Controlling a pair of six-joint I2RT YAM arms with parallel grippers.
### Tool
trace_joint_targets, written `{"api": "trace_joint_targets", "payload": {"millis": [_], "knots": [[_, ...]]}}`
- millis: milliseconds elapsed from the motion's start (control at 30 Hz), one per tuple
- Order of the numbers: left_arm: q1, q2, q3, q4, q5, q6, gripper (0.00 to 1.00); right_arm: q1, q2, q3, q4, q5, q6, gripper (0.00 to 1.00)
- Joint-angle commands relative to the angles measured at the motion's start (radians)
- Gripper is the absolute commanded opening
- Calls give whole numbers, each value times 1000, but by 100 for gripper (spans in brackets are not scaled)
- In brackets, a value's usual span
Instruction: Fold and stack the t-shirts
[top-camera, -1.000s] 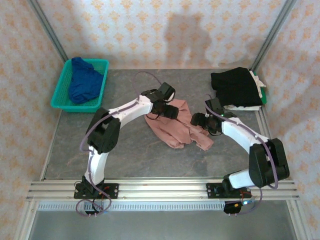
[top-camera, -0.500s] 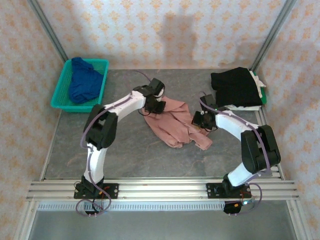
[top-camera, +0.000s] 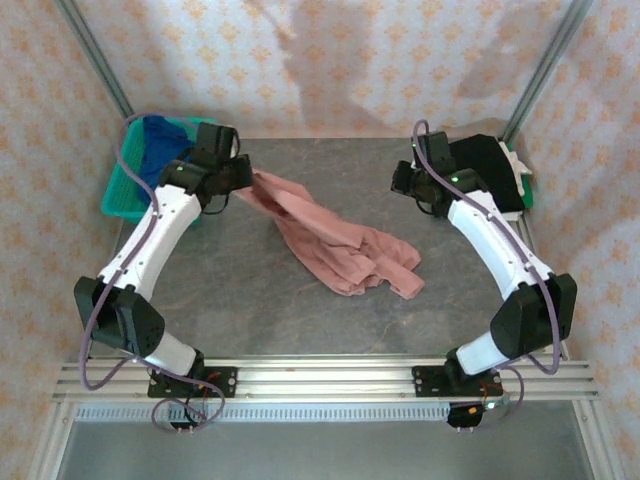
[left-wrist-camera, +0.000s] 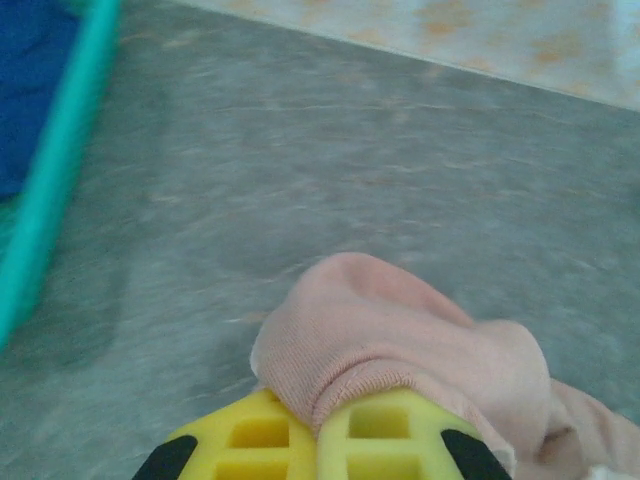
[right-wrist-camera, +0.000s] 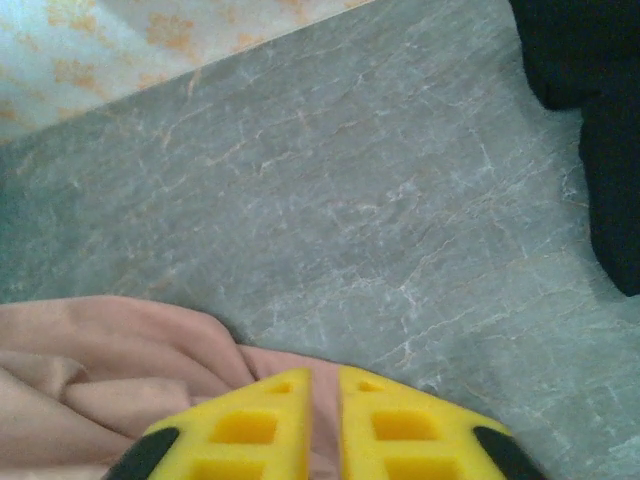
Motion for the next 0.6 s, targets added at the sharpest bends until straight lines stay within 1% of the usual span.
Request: {"api": "trace_joint_targets", "payload": {"millis": [0,33,67,133,200,267,333,367,467,500,567], "knots": [[43,26,-59,-80,-98,-35,16,61,12,-123,-25,-27,-14,34],[46,36,-66,-91,-110,-33,24,76,21,-154,-19,-17,-8,39],[48,49,-66,-105,-121,-31,36,92,34,-182,-18,-15,1,42],[45,53,-73,-110,-116,-25,50,122,54,-234,-13,-32,13,46],[20,27,-103,-76,-104,-6,59,171,62,-274,5,-34,20,51],[-35,8,-123,-55,-115,12,63,214,61,-300,21,-35,17,56],[-116,12,-131,-42,-115,33,66,226,63,-319,18,-15,23,59],[-163,22,-133,-34,-109,44,67,227,62,-328,6,19,26,60],[-270,94,-141,3,-65,51,69,226,65,-341,-42,138,34,66],[-299,131,-134,19,-37,54,69,226,69,-347,-52,159,35,67],[-344,206,-98,25,-26,47,72,225,76,-362,-57,166,39,69]]}}
